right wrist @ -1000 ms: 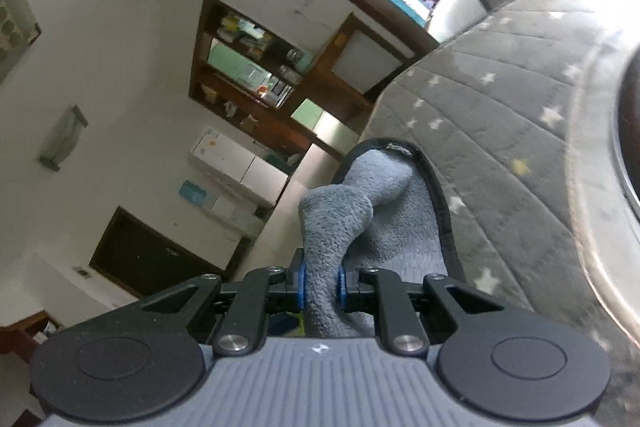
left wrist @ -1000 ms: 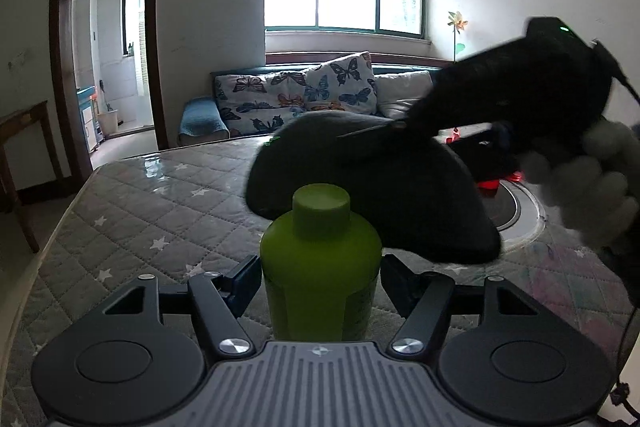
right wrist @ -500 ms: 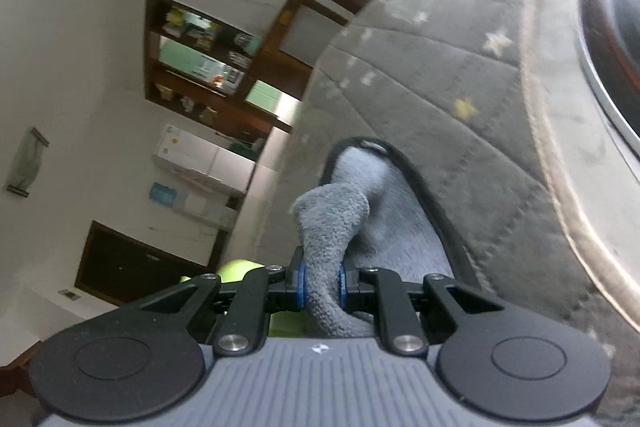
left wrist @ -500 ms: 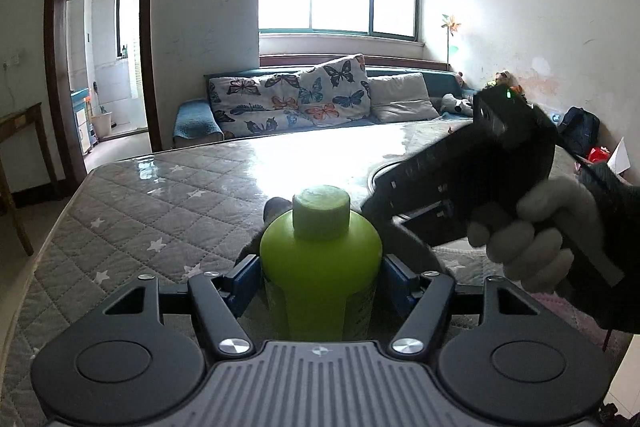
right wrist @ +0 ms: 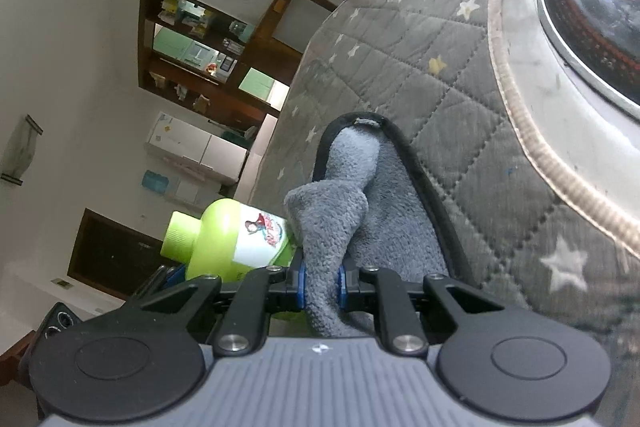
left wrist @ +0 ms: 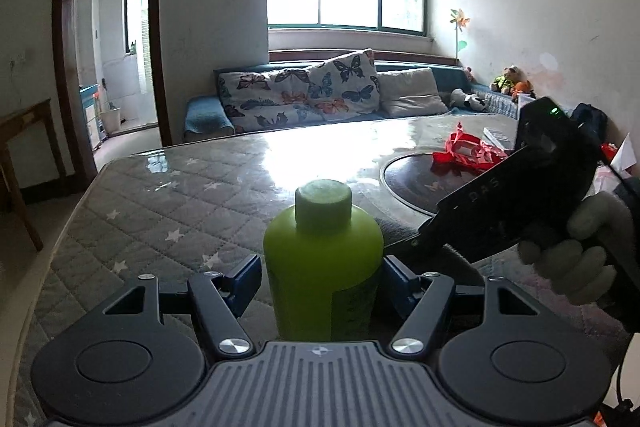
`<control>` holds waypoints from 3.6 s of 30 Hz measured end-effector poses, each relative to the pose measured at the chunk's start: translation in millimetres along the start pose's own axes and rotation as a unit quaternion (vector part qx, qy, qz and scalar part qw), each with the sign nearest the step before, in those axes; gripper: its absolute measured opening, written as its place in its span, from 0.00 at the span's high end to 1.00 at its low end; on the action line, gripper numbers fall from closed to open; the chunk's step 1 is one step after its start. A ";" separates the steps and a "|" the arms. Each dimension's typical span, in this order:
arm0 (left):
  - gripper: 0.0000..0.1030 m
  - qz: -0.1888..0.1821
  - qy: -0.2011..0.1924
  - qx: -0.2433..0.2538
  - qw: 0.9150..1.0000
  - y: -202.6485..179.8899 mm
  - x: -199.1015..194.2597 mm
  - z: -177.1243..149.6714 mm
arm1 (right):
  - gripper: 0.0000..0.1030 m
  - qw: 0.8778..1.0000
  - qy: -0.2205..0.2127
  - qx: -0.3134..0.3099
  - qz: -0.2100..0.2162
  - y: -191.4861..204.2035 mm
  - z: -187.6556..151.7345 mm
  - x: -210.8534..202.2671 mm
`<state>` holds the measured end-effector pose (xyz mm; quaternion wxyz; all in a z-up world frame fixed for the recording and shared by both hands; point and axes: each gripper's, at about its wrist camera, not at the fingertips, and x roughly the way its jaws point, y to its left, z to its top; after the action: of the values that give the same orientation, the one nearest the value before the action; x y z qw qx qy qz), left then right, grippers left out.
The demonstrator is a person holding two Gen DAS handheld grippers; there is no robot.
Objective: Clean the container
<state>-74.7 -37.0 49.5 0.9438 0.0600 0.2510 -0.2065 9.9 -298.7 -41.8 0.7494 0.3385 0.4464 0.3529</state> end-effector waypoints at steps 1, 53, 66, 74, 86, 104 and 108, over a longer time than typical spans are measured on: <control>0.32 0.002 0.001 0.000 1.000 -1.3 1.6 0.2 | 0.87 1.000 -0.004 -0.001 0.004 1.2 1.1 -3.2; 0.32 -0.056 -0.021 0.029 0.998 -14.0 36.2 9.6 | 0.87 0.996 -0.080 -0.003 0.045 9.2 25.5 -60.0; 0.31 -0.057 -0.020 0.032 0.998 -15.2 34.6 7.2 | 0.86 0.996 -0.063 0.027 0.061 0.2 49.5 -23.2; 0.30 -0.050 -0.023 0.039 0.998 -15.8 33.0 8.0 | 0.86 0.997 -0.043 0.056 0.028 -25.4 41.2 -1.9; 0.31 -0.033 -0.023 0.037 0.998 -7.9 20.4 -0.9 | 0.86 0.999 -0.025 0.041 -0.002 -28.0 10.8 -11.5; 0.31 -0.031 -0.020 0.030 0.999 -5.1 16.5 -4.3 | 0.86 0.997 -0.049 -0.025 0.058 34.4 50.1 -13.6; 0.31 -0.029 -0.018 0.033 0.999 -6.0 16.9 -2.9 | 0.86 0.998 -0.046 0.003 0.048 17.8 53.9 -1.9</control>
<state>-65.2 -47.9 38.5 0.9393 0.0797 0.2287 -0.2431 54.2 -301.4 -6.3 0.7501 0.3777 0.3961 0.3711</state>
